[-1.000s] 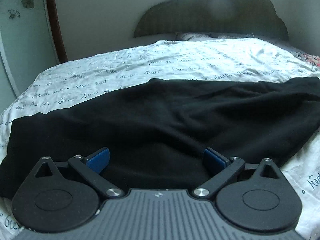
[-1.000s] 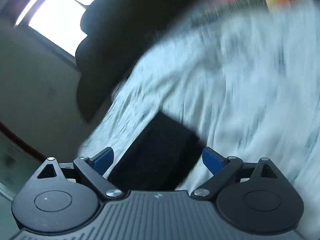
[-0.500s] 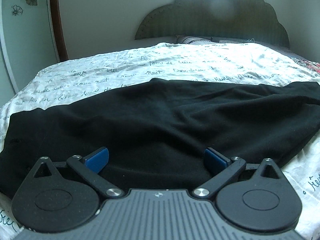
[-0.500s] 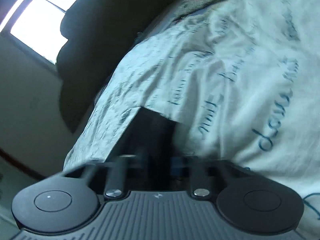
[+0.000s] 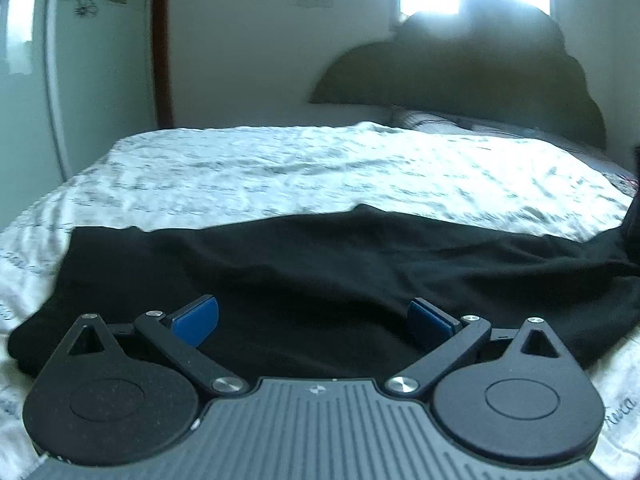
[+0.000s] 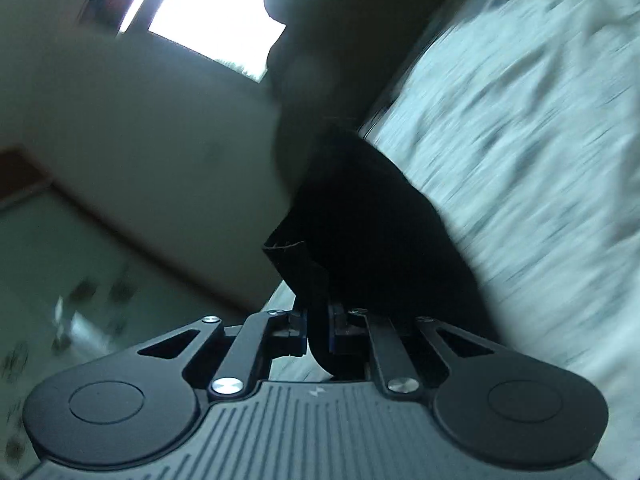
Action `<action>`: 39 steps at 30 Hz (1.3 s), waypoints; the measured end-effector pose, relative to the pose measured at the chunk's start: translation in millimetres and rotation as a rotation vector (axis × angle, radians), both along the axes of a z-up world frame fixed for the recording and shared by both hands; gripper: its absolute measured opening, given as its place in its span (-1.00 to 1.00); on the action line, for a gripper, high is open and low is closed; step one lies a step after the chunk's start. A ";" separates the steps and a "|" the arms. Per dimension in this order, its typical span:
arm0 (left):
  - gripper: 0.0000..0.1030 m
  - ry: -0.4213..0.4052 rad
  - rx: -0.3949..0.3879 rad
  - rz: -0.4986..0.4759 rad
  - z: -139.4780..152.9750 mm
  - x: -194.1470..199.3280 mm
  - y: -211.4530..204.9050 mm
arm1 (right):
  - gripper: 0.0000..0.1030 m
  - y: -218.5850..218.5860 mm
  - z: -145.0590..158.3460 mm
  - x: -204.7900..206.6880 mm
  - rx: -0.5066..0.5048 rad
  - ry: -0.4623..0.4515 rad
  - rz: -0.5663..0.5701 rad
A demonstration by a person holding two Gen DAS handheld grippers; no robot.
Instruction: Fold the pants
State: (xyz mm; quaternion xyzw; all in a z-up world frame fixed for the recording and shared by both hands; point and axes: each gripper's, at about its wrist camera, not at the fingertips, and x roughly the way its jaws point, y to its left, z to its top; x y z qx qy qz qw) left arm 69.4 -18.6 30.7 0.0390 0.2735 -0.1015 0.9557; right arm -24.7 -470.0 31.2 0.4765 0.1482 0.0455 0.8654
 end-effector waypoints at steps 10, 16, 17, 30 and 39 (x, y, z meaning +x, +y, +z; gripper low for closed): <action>0.99 0.019 0.019 0.048 -1.8 3.3 9.6 | -0.83 134.5 -37.6 73.2 -0.104 0.135 0.349; 0.98 0.054 0.001 0.049 0.1 7.1 9.1 | -0.78 176.9 -39.8 81.7 -0.321 0.210 0.445; 0.98 0.058 -0.004 0.047 2.3 9.0 9.0 | -0.75 177.2 -35.9 83.3 -0.342 0.227 0.460; 0.95 0.128 0.009 -0.158 21.4 39.1 -88.7 | 0.00 70.2 -0.7 93.4 -0.543 0.295 0.347; 0.96 0.017 0.187 -0.218 2.1 11.7 -119.5 | 0.25 72.9 12.7 29.5 -0.649 0.221 0.156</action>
